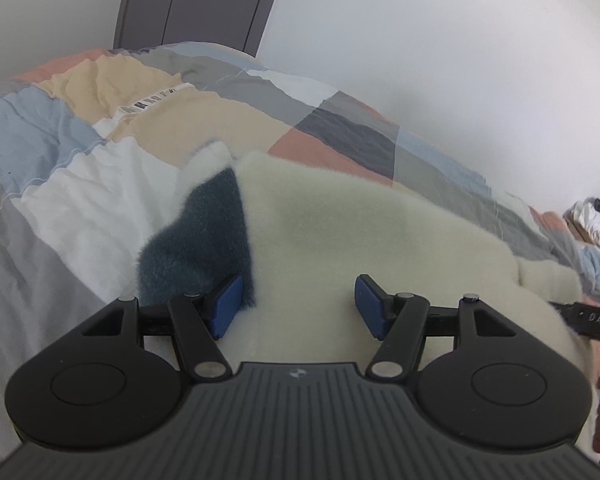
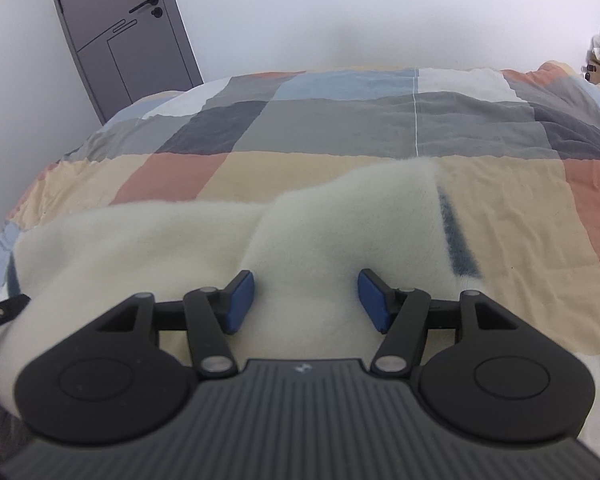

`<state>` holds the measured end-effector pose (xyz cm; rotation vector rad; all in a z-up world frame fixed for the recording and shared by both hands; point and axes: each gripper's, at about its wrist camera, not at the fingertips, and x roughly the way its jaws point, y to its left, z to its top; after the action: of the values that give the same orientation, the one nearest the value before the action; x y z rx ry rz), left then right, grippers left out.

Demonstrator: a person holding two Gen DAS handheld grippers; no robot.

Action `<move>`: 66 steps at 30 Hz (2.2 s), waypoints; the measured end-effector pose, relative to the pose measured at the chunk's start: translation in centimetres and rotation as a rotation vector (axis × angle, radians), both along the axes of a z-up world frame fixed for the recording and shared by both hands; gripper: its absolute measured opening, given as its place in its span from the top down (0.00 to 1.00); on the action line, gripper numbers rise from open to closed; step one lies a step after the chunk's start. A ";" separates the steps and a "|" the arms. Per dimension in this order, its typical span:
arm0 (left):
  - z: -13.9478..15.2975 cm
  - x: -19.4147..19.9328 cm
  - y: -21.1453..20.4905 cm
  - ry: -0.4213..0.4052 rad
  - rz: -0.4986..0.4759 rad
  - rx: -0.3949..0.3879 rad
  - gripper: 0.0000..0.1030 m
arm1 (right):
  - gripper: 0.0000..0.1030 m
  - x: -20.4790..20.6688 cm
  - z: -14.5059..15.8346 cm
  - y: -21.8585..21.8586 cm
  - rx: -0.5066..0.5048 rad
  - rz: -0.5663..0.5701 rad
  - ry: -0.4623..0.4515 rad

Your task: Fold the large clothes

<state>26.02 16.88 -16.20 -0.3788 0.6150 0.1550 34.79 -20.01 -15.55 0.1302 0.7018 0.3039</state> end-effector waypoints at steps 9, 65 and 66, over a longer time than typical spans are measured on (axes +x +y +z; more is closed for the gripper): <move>1.9 -6.1 -2.2 -0.040 0.014 -0.080 0.27 | 0.41 -0.5 0.2 0.0 -0.001 0.000 0.003; -4.5 -4.4 -0.4 -0.013 0.282 -0.813 0.57 | 0.00 -8.4 -0.5 1.4 0.735 0.170 0.274; -4.3 -4.4 -0.6 -0.012 0.281 -0.811 0.57 | 0.00 -8.7 -0.8 1.7 0.768 0.184 0.298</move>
<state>21.63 16.33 -20.55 -1.2513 0.5917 0.1664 26.10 -18.34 -16.32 0.8577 0.8642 0.7328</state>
